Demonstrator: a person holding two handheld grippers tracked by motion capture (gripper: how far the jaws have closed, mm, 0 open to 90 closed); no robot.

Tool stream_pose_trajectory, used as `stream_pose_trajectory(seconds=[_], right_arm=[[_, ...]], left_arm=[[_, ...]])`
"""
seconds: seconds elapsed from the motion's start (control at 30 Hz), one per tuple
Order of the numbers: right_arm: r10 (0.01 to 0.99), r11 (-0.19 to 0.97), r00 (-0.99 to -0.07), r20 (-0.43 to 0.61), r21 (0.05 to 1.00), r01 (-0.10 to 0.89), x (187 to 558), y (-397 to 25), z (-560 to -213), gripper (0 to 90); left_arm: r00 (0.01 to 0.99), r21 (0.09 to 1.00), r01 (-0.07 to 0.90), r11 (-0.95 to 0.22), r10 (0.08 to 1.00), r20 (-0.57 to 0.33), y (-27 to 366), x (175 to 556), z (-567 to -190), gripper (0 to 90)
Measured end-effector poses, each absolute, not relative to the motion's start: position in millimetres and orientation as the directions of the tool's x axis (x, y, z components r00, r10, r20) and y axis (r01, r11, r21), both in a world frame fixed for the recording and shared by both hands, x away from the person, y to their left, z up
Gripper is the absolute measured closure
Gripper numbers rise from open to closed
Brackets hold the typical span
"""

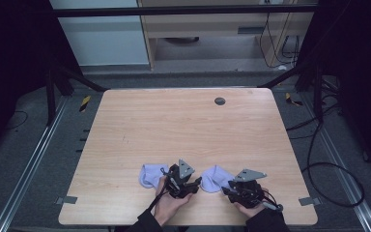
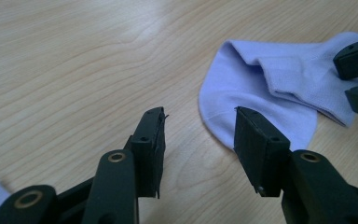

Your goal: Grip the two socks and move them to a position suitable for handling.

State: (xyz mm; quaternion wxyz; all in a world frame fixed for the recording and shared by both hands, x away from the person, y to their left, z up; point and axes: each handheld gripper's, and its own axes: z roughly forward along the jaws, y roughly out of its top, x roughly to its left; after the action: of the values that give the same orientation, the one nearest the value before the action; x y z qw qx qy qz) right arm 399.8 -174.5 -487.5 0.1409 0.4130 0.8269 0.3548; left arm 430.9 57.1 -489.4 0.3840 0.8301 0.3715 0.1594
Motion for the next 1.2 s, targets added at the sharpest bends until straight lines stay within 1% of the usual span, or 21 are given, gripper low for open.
stream_pose_trajectory(seconds=[0.13,0.27,0.37,0.53,0.67,0.9,1.0,1.1,1.2], right_arm=[[0.776,0.419,-0.628,0.063,0.692,0.587,400,-172,-491,64.4],[0.774,0.426,-0.630,0.064,0.685,0.592,401,-172,-493,65.6],[0.773,0.424,-0.631,0.073,0.679,0.599,402,-172,-494,66.6],[0.770,0.418,-0.632,0.091,0.676,0.607,403,-173,-495,70.0],[0.768,0.416,-0.633,0.100,0.673,0.611,403,-173,-495,74.1],[0.764,0.395,-0.629,0.146,0.666,0.633,404,-173,-495,83.5],[0.761,0.397,-0.632,0.146,0.666,0.631,405,-173,-495,85.0],[0.760,0.401,-0.634,0.140,0.666,0.628,404,-173,-494,85.4],[0.759,0.390,-0.637,0.133,0.691,0.609,404,-173,-490,85.5]], left_arm=[[0.680,0.746,0.494,-0.447,0.733,-0.010,49,431,-493,52.7],[0.688,0.734,0.492,-0.468,0.726,0.001,45,432,-496,55.1],[0.688,0.730,0.498,-0.468,0.725,-0.005,43,433,-498,55.8],[0.695,0.725,0.500,-0.474,0.719,-0.009,40,434,-499,59.8],[0.698,0.720,0.504,-0.477,0.716,-0.015,38,434,-500,64.1],[0.696,0.714,0.511,-0.479,0.718,-0.017,35,434,-499,72.9],[0.688,0.712,0.518,-0.473,0.726,-0.018,36,435,-499,77.6],[0.687,0.711,0.524,-0.469,0.726,-0.027,37,436,-499,84.2],[0.683,0.707,0.529,-0.468,0.730,-0.029,37,436,-498,87.8]])
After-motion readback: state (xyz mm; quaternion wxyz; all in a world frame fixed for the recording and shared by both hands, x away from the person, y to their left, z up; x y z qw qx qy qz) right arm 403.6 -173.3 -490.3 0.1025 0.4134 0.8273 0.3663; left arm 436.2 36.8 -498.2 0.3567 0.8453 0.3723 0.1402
